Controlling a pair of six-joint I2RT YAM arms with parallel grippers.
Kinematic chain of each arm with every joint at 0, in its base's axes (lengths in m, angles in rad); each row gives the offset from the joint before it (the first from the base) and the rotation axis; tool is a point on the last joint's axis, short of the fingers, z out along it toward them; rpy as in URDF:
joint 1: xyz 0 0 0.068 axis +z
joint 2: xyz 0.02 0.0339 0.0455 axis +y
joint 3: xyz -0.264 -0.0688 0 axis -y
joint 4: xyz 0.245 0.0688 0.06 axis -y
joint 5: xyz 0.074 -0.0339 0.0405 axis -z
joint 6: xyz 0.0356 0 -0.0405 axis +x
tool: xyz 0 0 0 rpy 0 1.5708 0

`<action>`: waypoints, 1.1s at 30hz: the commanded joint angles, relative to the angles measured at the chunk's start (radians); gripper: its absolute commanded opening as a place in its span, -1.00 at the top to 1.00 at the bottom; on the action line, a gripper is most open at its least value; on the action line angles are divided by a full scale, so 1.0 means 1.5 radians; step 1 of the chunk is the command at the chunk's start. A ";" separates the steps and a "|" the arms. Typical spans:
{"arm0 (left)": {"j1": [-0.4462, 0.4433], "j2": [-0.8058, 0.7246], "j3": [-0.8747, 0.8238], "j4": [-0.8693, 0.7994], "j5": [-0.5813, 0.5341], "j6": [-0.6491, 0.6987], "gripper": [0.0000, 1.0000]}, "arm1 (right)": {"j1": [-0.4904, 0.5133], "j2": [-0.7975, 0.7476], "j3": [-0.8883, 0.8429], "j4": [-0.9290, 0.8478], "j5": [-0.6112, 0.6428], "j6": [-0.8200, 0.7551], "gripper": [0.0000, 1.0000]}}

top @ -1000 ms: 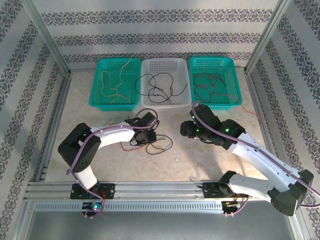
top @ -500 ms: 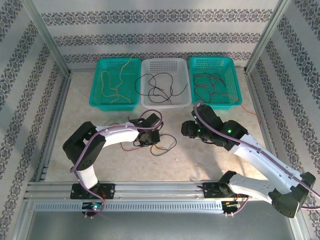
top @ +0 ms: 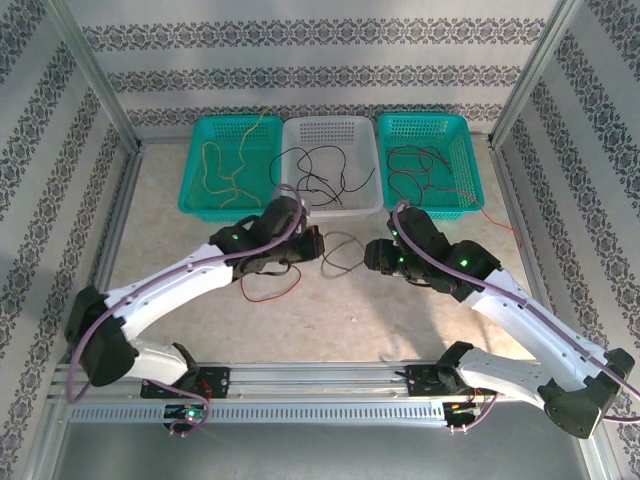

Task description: Untangle the cables

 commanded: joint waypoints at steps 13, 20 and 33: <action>0.091 0.131 0.592 -0.213 -0.009 0.177 1.00 | -0.009 -0.016 0.068 0.039 -0.006 -0.016 0.07; 0.152 0.357 0.893 -0.276 -0.009 0.169 1.00 | -0.009 -0.074 0.044 0.004 0.004 -0.015 0.05; 0.180 0.520 0.955 -0.273 -0.080 0.146 -0.04 | -0.012 -0.138 0.016 -0.046 0.032 -0.024 0.01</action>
